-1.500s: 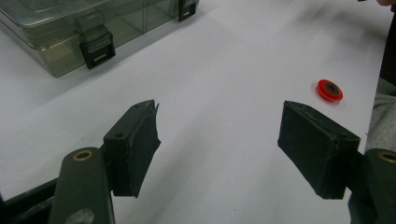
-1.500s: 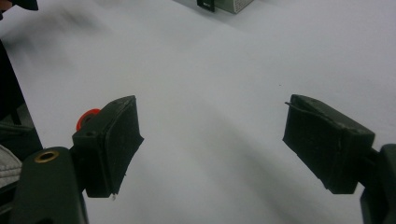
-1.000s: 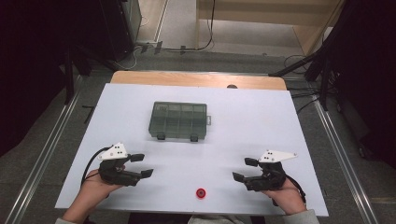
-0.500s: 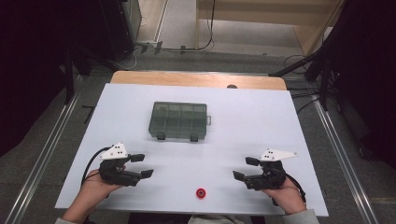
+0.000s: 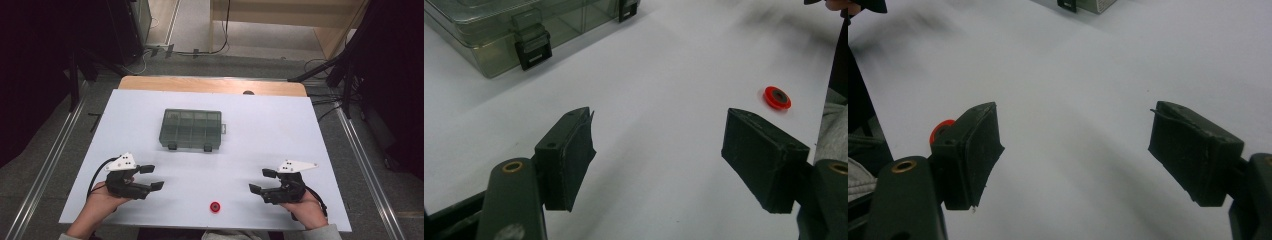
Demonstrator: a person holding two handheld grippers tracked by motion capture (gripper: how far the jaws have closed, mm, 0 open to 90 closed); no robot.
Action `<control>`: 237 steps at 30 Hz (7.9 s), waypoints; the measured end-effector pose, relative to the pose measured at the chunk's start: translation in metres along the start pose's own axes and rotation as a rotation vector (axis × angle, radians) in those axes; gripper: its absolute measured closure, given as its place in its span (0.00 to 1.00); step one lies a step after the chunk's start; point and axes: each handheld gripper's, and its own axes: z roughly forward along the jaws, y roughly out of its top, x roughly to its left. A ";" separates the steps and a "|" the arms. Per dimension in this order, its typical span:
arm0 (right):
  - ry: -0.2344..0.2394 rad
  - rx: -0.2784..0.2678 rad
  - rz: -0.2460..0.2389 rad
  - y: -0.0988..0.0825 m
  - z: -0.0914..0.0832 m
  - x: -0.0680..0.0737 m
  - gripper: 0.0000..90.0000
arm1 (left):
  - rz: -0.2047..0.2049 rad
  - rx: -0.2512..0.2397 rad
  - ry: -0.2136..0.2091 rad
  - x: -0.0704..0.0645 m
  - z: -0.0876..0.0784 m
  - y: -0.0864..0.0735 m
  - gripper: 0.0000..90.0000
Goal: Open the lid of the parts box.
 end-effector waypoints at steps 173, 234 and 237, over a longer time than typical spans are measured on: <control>-0.066 0.084 -0.035 0.094 0.121 -0.016 1.00 | -0.118 -0.005 0.066 0.001 -0.010 -0.014 0.31; 0.004 0.031 -0.029 0.114 0.110 -0.013 1.00 | -0.132 -0.009 0.122 0.051 0.010 0.036 0.32; 0.005 0.034 -0.028 0.114 0.110 -0.013 1.00 | -0.121 -0.004 0.127 0.053 0.011 0.039 0.32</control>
